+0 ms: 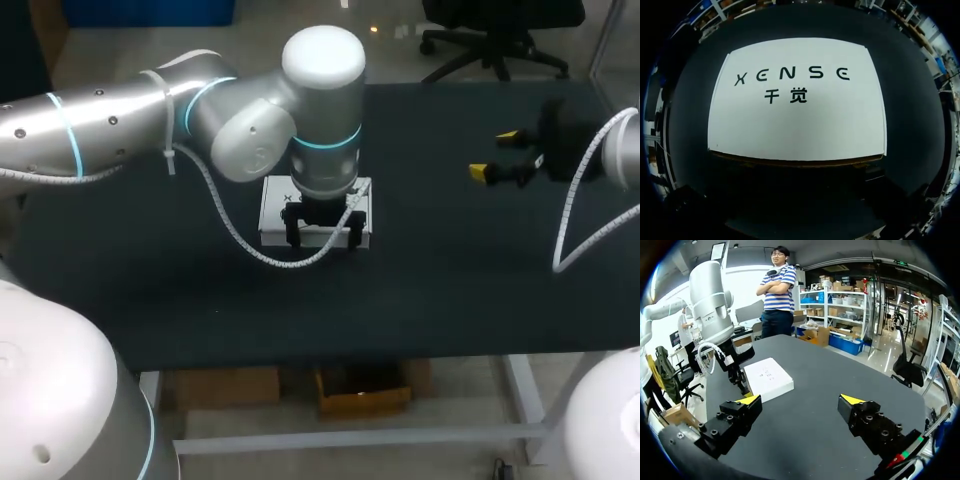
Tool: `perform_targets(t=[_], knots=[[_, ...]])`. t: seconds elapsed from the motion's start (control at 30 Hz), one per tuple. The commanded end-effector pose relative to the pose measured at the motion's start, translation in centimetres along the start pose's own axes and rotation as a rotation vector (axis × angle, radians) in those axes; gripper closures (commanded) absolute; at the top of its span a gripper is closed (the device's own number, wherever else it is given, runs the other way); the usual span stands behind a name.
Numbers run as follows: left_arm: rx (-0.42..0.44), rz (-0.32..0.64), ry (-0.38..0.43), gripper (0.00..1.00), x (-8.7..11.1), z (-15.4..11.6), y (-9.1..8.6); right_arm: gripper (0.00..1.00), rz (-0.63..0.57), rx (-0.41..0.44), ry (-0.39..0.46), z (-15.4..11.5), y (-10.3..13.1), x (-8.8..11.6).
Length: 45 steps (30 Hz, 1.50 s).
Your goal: Assemble the packaging by folding the flat box into shape, placing the metal phone stand inside, and closing the box properly
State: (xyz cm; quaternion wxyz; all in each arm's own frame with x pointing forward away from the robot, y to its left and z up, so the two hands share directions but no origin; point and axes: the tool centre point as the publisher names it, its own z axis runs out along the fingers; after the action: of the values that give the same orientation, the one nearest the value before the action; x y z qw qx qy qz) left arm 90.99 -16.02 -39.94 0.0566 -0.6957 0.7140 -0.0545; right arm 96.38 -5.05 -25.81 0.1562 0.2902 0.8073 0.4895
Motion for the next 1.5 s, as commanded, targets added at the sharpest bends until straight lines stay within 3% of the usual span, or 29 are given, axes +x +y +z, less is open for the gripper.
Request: perform_targets(t=[0.03,1.5], knots=[[-0.025,0.002,0.007,0.0,-0.1,0.5,-1.9,0.0,-0.001,-0.004,0.003,-0.1,-0.1,0.0],[-0.069,-0.032,0.014,0.0,-2.5,3.6,-19.2,0.0,-0.001,-0.004,0.003,-0.1,-0.1,0.0]])
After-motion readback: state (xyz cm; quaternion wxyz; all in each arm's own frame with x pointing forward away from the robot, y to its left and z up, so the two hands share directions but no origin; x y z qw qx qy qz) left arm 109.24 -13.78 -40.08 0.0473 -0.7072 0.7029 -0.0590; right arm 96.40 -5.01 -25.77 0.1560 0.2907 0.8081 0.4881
